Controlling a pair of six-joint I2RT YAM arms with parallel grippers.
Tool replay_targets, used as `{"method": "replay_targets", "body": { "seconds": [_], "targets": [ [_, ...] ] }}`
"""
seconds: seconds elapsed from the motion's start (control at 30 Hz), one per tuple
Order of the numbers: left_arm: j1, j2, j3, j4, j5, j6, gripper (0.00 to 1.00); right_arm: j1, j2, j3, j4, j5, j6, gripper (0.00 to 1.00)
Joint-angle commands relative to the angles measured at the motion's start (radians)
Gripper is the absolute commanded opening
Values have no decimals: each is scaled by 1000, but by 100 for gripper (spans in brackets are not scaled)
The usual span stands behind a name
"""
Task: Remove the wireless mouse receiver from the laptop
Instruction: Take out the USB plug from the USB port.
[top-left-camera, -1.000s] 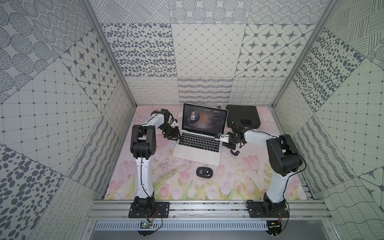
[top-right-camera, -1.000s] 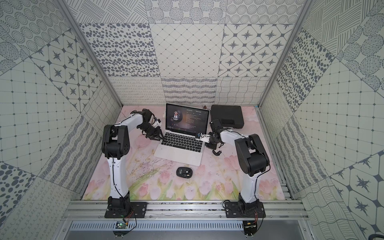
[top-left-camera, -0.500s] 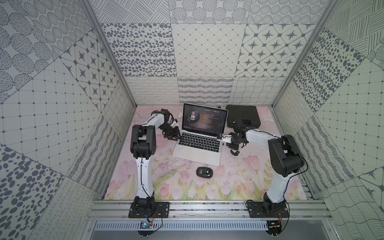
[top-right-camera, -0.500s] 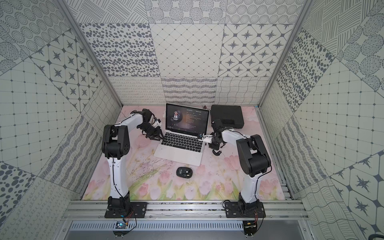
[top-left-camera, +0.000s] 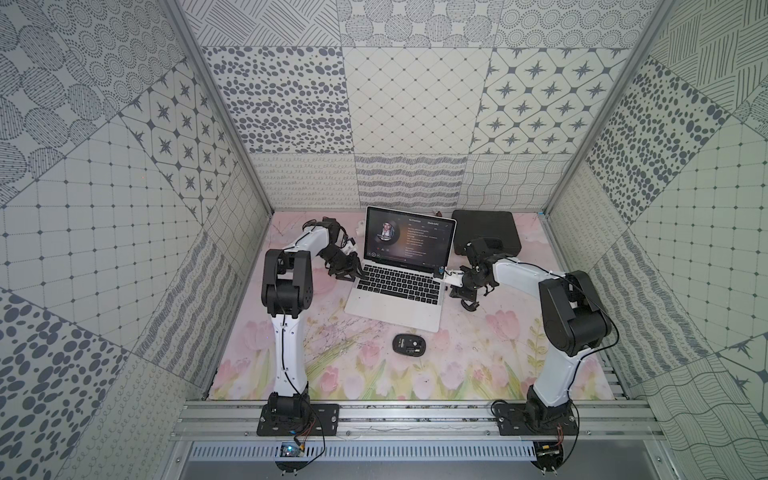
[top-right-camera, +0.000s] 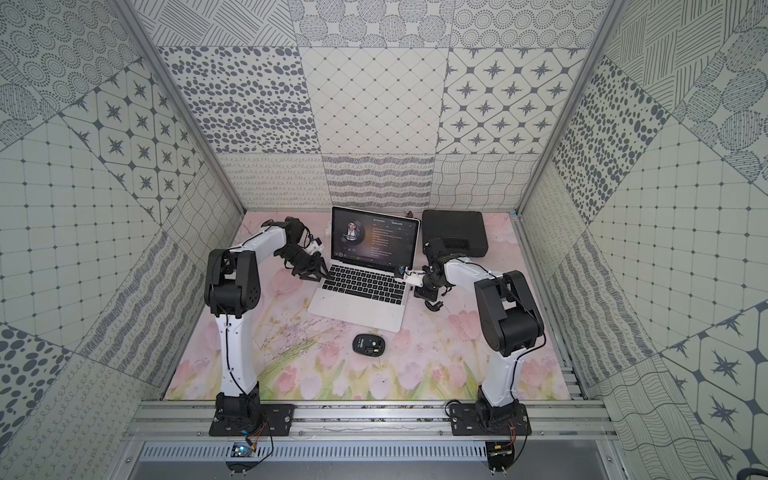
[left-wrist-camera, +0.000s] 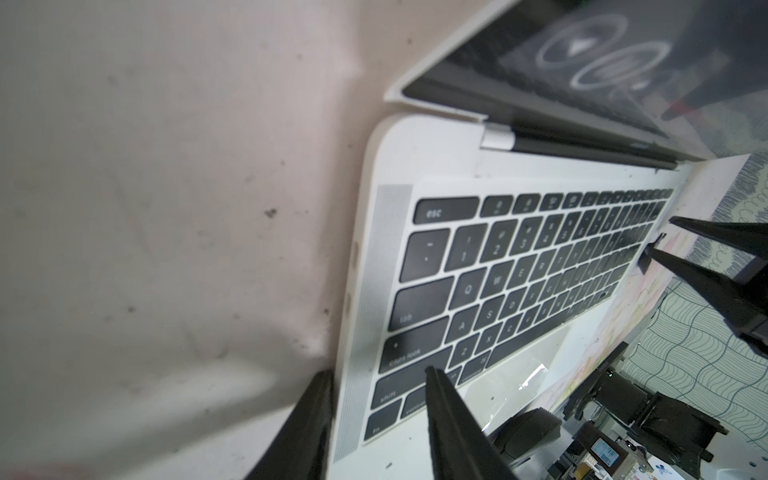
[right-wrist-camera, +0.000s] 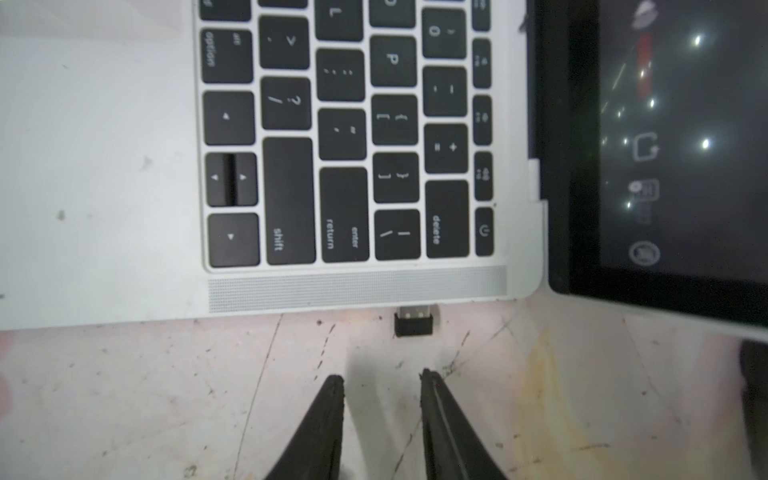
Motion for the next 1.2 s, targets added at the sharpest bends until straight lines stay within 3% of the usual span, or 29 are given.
{"method": "replay_targets", "body": {
  "seconds": [0.0,0.83,1.17],
  "targets": [
    [-8,26,-11,-27,-113,-6,42,9,41,38,9,-30,18,39],
    [-8,39,-9,-29,-117,1,41,14,138,101,14,28,41,40],
    [-8,40,-8,-31,-120,4,41,13,182,167,-83,61,44,42]
  ]
}}
